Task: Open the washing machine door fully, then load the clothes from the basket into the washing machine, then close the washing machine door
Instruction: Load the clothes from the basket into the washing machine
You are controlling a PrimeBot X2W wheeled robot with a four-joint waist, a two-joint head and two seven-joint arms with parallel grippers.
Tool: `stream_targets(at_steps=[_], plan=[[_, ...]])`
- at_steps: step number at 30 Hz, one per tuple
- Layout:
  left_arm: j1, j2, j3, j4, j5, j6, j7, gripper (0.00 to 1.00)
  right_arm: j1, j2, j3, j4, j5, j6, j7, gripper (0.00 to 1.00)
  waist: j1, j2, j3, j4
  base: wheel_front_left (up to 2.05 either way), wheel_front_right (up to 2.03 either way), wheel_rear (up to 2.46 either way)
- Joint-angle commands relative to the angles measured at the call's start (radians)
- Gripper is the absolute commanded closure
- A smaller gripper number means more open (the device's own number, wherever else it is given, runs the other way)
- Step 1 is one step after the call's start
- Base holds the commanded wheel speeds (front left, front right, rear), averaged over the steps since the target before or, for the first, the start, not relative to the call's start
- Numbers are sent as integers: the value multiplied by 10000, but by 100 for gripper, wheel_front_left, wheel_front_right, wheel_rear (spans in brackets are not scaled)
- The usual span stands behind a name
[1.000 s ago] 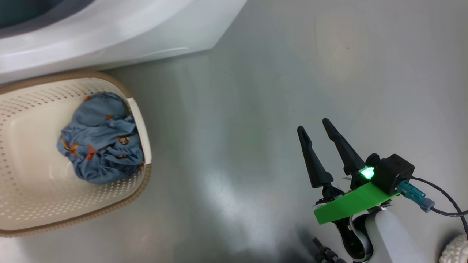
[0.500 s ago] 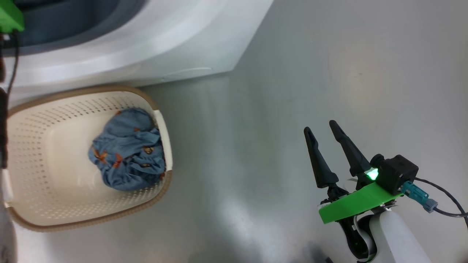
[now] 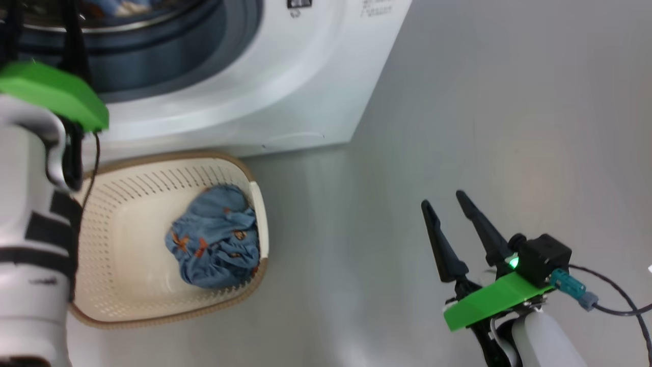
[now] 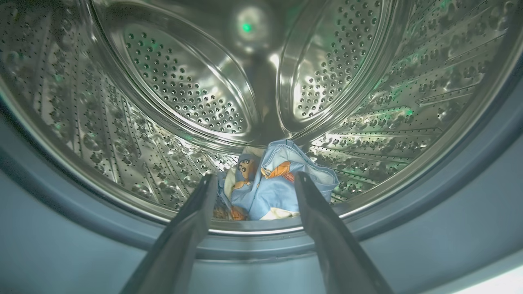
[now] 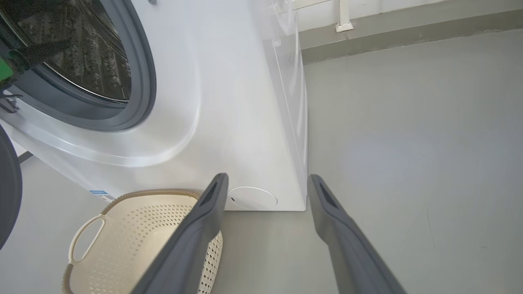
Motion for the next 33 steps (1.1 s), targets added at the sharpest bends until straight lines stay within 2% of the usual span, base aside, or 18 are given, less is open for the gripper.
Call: stream_targets(at_steps=[1, 14, 24, 33], plan=[[162, 477, 163, -317, 18, 77, -60, 0, 245, 53, 222, -174, -27, 16, -48, 0, 0, -1, -567, 281, 0, 0, 0], [3323, 552, 547, -2840, -59, 390, -60, 0, 1068, 53, 543, 107, -173, 16, -48, 0, 0, -1, -2480, 615, 0, 0, 0], [6527, 503, 876, -5694, 107, 1031, -60, 0, 1696, 53, 529, 140, -126, 16, -48, 0, 0, -1, -3510, 604, 0, 0, 0], [8933, 362, 976, -7389, 215, 1491, -60, 0, 2293, 53, 595, 190, -186, 16, -48, 0, 0, -1, -4417, 657, 0, 0, 0]])
